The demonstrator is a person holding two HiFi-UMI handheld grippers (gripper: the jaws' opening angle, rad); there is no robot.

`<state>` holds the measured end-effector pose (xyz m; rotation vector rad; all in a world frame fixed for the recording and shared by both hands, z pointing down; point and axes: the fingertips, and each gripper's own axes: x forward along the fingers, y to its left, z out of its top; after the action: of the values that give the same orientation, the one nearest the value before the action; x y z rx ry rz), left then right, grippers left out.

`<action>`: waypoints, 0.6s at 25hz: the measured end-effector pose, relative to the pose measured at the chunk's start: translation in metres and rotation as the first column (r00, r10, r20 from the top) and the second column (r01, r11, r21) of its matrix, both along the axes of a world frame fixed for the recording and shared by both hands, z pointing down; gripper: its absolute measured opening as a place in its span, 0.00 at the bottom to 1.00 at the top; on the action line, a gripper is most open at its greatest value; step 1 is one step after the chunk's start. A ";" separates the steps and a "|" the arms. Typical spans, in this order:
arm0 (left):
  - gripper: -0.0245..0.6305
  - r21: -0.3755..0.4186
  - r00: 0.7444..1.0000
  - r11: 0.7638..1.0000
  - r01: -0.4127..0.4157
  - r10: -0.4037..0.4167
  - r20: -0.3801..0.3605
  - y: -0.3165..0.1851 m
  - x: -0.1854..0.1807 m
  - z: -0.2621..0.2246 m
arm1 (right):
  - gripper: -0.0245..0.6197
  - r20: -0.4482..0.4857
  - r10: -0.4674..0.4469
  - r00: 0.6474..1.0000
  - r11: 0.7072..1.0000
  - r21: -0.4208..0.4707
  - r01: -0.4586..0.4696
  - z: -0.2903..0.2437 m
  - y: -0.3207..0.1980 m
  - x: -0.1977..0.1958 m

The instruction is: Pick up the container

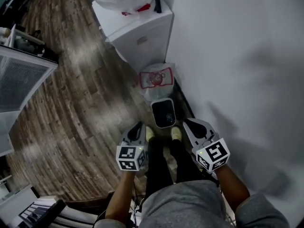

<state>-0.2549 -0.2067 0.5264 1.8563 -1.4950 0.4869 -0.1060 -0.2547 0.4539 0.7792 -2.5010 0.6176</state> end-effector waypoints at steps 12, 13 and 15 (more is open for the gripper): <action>0.32 -0.163 0.987 0.979 -0.123 0.139 0.085 -0.034 -0.006 0.170 | 0.09 -0.013 0.027 1.000 0.994 -0.108 -0.029 0.119 -0.005 -0.019; 0.33 -0.175 0.985 0.977 -0.125 0.143 0.098 -0.037 -0.006 0.188 | 0.09 -0.011 0.029 1.000 0.992 -0.120 -0.031 0.133 -0.003 -0.020; 0.36 -0.197 0.983 0.973 -0.118 0.142 0.113 -0.040 -0.004 0.222 | 0.09 -0.020 0.025 0.999 0.990 -0.141 -0.028 0.162 0.006 -0.023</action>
<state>-0.2594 -0.2471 0.7484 1.8077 -1.3602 0.7959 -0.1286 -0.2490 0.6164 0.7626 -2.4032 0.7840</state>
